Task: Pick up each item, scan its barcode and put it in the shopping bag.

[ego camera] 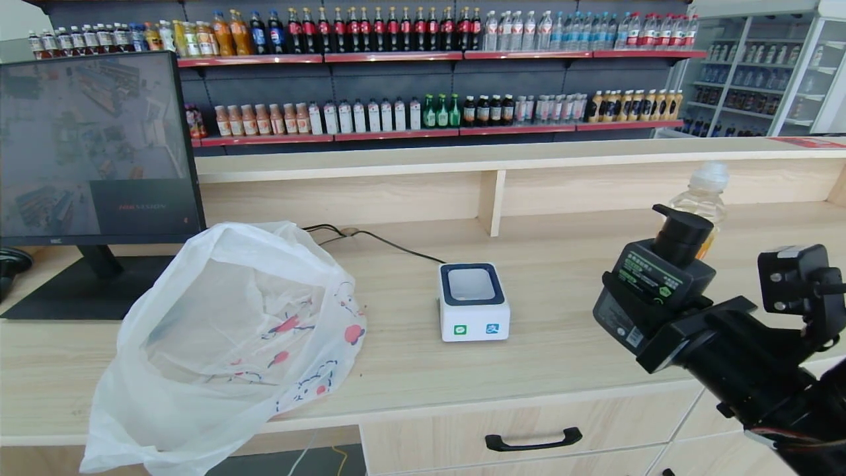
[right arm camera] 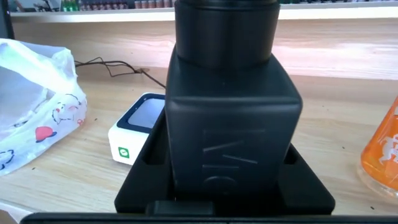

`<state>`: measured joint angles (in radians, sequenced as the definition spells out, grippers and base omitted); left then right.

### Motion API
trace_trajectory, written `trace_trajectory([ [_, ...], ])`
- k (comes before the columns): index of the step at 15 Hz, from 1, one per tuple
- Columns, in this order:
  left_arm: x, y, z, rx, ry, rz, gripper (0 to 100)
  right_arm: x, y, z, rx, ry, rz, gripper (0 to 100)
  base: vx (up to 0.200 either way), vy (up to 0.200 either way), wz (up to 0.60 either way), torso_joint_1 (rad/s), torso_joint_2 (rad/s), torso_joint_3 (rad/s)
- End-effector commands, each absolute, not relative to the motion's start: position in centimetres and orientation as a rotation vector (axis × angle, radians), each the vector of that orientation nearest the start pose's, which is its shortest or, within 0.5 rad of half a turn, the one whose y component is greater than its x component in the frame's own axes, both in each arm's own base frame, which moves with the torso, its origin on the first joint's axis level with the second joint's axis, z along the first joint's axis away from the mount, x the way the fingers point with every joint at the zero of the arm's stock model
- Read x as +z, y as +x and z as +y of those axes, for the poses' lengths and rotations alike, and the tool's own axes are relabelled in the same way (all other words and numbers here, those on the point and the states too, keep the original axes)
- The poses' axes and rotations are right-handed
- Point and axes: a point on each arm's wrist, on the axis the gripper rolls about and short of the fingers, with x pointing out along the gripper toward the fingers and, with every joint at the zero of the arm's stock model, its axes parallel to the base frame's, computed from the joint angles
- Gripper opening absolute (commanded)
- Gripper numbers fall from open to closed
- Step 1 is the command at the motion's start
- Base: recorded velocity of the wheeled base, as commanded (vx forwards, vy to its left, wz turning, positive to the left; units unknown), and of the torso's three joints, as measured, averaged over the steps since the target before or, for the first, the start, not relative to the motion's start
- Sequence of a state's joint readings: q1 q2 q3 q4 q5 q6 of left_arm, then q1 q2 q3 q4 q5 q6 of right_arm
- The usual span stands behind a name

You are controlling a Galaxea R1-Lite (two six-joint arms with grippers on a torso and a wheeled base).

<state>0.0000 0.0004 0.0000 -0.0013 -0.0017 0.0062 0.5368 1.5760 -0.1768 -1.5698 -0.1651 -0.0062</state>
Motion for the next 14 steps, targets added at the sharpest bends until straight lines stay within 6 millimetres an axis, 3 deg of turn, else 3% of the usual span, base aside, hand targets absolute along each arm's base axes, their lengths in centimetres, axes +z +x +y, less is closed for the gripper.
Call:
trace_trajectory([
  [1, 7.6, -2.3, 0.0, -0.002, 0.006, -0.002, 100, 15.9, 18.0, 10.6, 0.391, 0.055, -0.168, 0, 0.000, 0.000, 0.00, 0.000, 0.00, 0.000],
  [3, 7.6, -2.3, 0.0, -0.002, 0.006, -0.002, 100, 15.7, 16.7, 10.9, 0.464, 0.080, -0.151, 0, 0.000, 0.000, 0.00, 0.000, 0.00, 0.000],
  [6, 7.6, -2.3, 0.0, -0.002, 0.006, -0.002, 100, 15.7, 13.7, 13.5, 0.677, 0.250, -0.094, 0, 0.000, 0.000, 0.00, 0.000, 0.00, 0.000],
  [14, 7.6, -2.3, 0.0, -0.002, 0.005, -0.002, 100, 17.6, 14.6, 16.2, 0.944, 0.530, -0.030, 0, 0.000, 0.000, 0.00, 0.000, 0.00, 0.000],
])
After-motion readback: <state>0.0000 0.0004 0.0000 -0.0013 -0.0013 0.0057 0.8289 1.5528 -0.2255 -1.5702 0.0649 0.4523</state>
